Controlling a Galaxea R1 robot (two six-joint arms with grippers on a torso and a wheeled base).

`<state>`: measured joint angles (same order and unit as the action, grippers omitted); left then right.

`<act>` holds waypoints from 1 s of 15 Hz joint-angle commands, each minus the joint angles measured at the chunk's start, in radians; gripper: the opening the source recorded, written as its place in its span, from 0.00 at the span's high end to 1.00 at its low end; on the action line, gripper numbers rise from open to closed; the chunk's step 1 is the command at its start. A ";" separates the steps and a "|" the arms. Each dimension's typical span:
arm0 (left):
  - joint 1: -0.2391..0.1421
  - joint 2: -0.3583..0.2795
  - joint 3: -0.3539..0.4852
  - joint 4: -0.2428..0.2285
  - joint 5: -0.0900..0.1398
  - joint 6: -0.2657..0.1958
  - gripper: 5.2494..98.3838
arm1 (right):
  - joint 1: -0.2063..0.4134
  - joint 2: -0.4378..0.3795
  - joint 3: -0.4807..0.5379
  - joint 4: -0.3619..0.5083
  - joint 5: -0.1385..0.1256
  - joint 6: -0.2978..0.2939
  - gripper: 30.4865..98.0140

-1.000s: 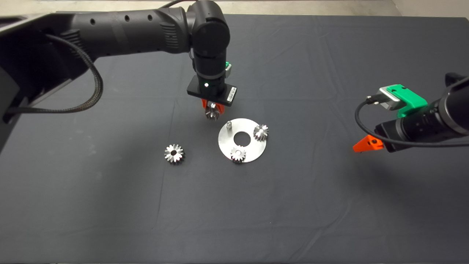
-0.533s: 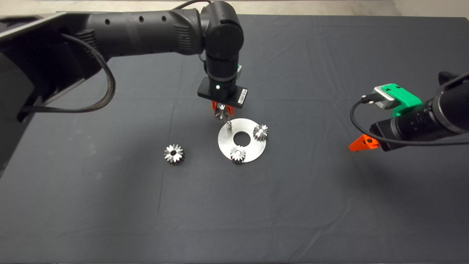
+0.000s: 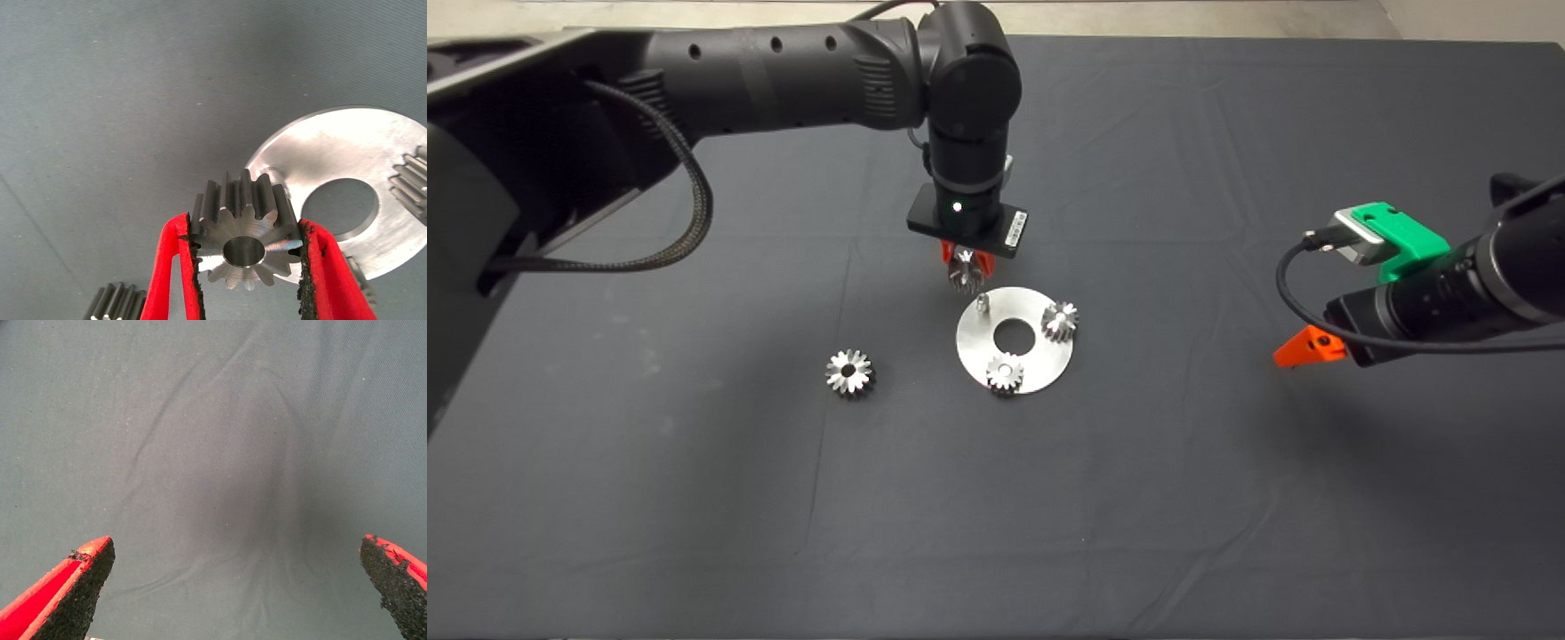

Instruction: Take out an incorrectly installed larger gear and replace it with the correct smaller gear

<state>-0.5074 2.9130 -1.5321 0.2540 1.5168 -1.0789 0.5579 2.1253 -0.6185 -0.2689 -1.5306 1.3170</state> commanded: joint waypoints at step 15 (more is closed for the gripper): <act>-0.007 0.032 -0.048 -0.012 0.002 0.067 0.83 | 0.020 -0.003 0.004 0.027 -0.094 0.008 0.02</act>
<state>-0.5026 2.9423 -1.5828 0.2530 1.5111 -1.0189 0.5579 2.1253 -0.6185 -0.2689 -1.5306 1.3177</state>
